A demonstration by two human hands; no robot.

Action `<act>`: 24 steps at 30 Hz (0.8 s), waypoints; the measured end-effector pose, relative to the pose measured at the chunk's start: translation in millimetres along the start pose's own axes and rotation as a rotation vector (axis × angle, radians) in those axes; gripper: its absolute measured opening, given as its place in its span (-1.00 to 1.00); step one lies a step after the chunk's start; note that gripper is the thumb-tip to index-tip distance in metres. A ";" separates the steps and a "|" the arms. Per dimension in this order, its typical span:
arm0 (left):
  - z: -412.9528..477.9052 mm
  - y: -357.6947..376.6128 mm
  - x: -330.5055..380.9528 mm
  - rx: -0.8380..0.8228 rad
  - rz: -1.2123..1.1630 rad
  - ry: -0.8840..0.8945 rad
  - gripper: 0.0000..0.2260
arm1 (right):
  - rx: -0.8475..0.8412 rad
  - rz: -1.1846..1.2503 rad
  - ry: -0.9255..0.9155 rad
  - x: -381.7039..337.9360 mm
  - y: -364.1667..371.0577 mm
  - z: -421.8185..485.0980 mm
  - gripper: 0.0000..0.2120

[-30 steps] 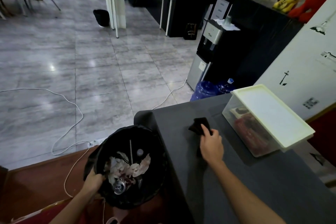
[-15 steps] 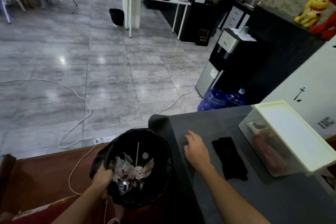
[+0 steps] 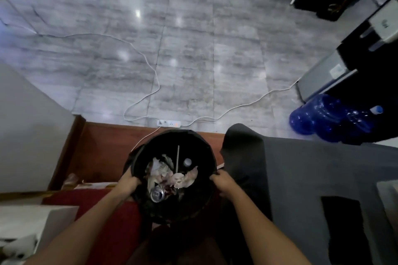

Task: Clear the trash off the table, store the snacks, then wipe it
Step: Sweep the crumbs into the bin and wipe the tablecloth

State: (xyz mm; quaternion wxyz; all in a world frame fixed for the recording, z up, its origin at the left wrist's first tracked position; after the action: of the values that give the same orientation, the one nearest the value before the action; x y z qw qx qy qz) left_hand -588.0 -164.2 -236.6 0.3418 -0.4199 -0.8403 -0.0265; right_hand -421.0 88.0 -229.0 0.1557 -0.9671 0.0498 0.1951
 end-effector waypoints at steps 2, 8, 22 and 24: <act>14.7 -5.3 -0.7 0.003 0.022 -0.045 -0.42 | -0.022 0.150 0.020 -14.1 -1.6 21.4 -0.69; 98.0 8.2 9.5 0.107 0.151 -0.114 -0.49 | 0.030 0.266 0.150 -31.6 -15.0 131.4 -0.83; 335.9 59.0 -111.8 0.156 -0.335 -0.291 -0.65 | -0.020 0.124 0.205 -4.3 64.0 376.8 -0.50; 340.1 57.1 -118.7 0.143 -0.354 -0.310 -0.62 | -0.031 0.164 0.208 -0.4 70.8 377.9 -0.46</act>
State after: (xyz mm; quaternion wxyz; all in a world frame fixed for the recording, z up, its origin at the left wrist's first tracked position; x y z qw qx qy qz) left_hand -685.3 -96.1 -581.4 0.2278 -0.2399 -0.9429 0.0384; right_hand -569.3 142.1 -579.6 0.1181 -0.9770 0.1417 0.1066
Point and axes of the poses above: each hand's wrist, its own z-axis towards the middle knuckle, its own y-axis out of the palm, x = y × z, the point moved 3 cm from there along z, towards the middle knuckle, and after that the axes turned 6 degrees about -x, right-handed, at the moved point
